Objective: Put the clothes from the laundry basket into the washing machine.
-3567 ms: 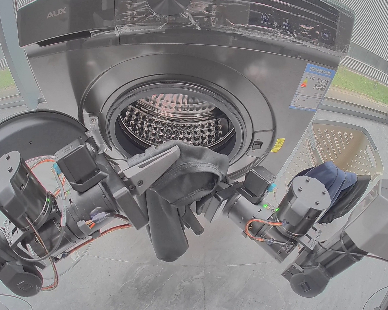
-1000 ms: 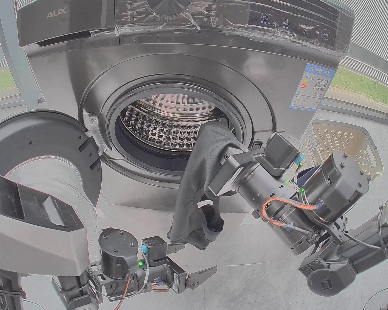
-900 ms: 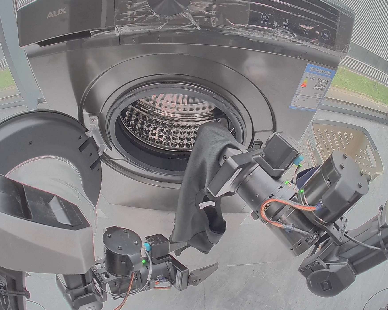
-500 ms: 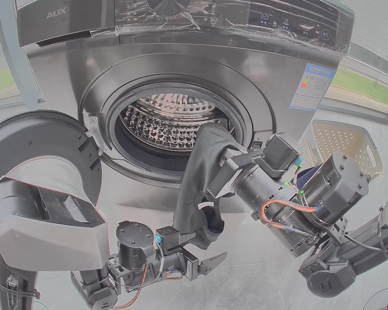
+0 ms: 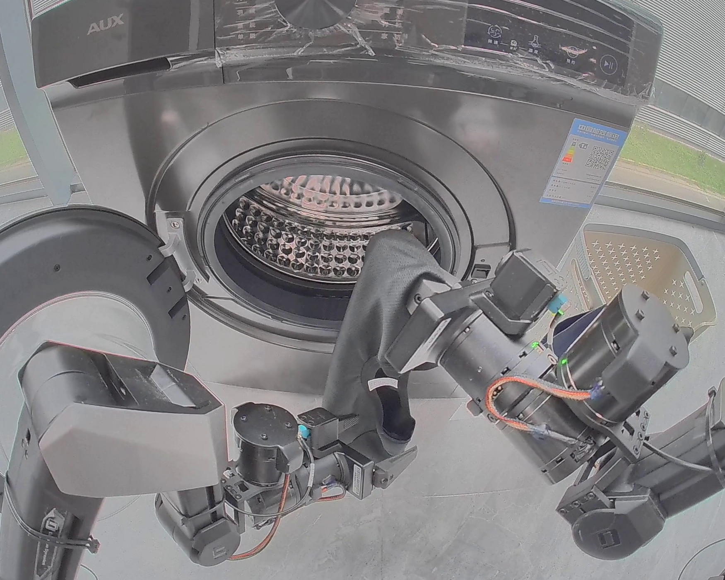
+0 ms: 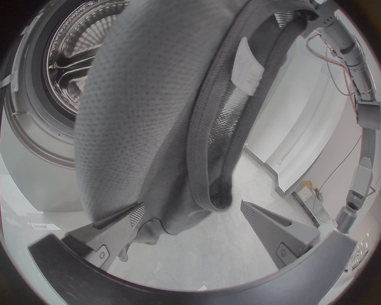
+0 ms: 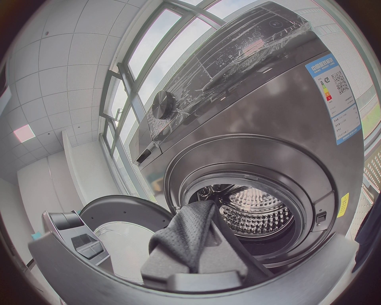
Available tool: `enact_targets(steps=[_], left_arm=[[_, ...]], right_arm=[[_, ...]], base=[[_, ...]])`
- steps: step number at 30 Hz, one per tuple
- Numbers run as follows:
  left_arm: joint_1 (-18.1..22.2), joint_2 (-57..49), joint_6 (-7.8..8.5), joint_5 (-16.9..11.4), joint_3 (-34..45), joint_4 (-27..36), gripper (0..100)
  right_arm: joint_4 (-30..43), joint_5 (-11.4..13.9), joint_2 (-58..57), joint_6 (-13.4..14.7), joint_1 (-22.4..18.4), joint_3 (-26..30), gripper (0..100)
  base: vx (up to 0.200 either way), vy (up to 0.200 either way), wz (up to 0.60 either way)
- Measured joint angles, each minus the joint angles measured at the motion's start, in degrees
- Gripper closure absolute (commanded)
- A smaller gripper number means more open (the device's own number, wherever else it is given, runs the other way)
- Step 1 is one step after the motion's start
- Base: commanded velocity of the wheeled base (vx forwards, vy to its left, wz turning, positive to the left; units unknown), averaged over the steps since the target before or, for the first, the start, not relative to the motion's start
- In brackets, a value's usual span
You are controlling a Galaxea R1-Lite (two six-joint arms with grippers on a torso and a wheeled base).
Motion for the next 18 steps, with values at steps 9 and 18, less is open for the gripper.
enact_targets(steps=[9,18], left_arm=[[0.0,2.5,0.02,2.5,-5.4,0.0,0],[0.4,4.9,0.06,6.6,-9.6,0.1,100]], right_arm=[[0.0,-0.2,0.0,0.1,0.3,0.0,100],[0.0,-0.6,0.0,0.2,0.3,0.1,100]], base=[[0.0,0.0,0.0],[0.0,0.0,0.0]])
